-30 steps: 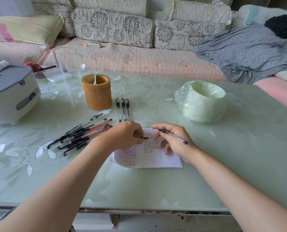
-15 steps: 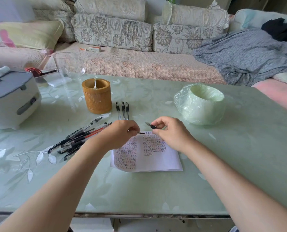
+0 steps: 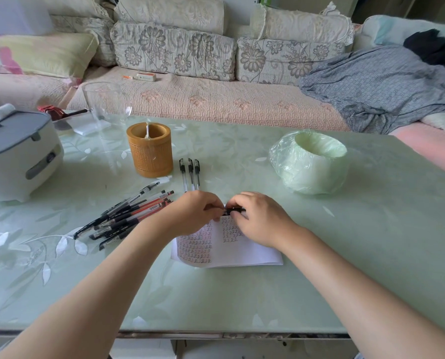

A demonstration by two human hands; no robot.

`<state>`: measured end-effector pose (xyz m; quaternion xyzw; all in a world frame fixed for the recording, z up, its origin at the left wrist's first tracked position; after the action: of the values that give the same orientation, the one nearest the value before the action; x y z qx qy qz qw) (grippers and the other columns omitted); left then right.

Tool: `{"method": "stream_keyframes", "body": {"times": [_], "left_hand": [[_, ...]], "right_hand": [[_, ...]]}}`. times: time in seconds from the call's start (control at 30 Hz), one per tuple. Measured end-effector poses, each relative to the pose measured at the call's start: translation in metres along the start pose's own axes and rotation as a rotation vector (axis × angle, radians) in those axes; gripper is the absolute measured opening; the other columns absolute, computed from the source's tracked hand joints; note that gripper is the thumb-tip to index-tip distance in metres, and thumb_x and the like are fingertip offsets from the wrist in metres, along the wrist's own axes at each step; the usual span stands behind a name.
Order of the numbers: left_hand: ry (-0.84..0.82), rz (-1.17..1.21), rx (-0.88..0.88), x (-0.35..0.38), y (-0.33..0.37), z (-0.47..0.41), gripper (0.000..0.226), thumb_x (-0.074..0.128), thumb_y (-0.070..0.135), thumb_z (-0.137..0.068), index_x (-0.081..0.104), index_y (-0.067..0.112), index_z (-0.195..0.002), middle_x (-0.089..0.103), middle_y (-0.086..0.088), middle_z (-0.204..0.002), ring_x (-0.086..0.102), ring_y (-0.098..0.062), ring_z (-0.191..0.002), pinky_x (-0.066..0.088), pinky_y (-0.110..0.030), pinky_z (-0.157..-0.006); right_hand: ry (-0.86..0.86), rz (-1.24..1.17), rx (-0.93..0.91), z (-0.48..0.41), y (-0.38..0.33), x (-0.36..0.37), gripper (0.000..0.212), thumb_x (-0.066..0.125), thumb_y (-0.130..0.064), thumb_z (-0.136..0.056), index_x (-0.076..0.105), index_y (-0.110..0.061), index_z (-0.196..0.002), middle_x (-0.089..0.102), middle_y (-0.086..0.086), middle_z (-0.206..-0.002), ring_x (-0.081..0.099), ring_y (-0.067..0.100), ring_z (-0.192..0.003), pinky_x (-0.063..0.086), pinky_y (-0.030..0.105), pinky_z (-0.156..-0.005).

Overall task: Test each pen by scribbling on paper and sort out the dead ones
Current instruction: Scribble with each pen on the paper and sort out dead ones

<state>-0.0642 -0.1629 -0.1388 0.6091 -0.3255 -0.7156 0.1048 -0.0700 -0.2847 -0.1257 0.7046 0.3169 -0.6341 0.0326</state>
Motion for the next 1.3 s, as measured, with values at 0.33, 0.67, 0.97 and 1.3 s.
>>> {"method": "stream_keyframes", "body": {"times": [0.33,0.67,0.97,1.3], "left_hand": [[-0.069,0.172,-0.089,0.012,0.003,0.01,0.015,0.07,0.032,-0.086,0.078,0.021,-0.08,0.073,-0.003,-0.071,0.061,-0.009,-0.058,0.052,-0.026,-0.063],[-0.084,0.268,-0.081,0.015,0.007,0.022,0.008,0.074,0.024,-0.083,0.081,0.023,-0.08,0.075,0.0,-0.072,0.069,-0.013,-0.066,0.058,-0.031,-0.075],[0.031,0.169,-0.065,-0.006,0.003,0.014,0.012,0.065,0.024,-0.09,0.073,0.023,-0.081,0.072,0.009,-0.069,0.062,-0.004,-0.056,0.054,-0.022,-0.057],[0.11,0.14,-0.037,-0.031,-0.01,0.009,0.009,0.069,0.028,-0.088,0.075,0.023,-0.085,0.072,0.008,-0.072,0.063,-0.005,-0.061,0.052,-0.02,-0.059]], "right_hand": [[-0.045,0.422,-0.073,0.006,-0.02,0.008,0.064,0.025,-0.081,-0.069,0.04,-0.02,-0.056,0.053,-0.001,-0.058,0.053,0.026,-0.065,0.031,0.031,-0.056],[-0.038,0.476,-0.119,0.012,-0.031,0.012,0.07,-0.002,-0.075,-0.062,0.038,-0.018,-0.052,0.048,0.0,-0.054,0.044,0.027,-0.054,0.02,0.025,-0.048],[-0.041,0.142,-0.085,0.005,-0.024,0.004,0.044,0.061,-0.055,-0.081,0.047,-0.022,-0.105,0.064,-0.002,-0.098,0.058,0.022,-0.088,0.037,0.032,-0.067],[0.109,-0.108,-0.003,-0.003,0.006,-0.018,0.015,0.073,-0.014,-0.08,0.063,-0.021,-0.087,0.056,-0.012,-0.084,0.055,0.008,-0.077,0.046,0.027,-0.072]]}}
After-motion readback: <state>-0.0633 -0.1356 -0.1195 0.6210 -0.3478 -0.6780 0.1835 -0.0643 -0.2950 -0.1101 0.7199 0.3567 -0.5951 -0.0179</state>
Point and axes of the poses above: each hand's wrist, its own z-axis away from the middle knuckle, its own x-axis out of the palm, y = z × x, the point moved 9 cm from there along -z, towards the middle knuckle
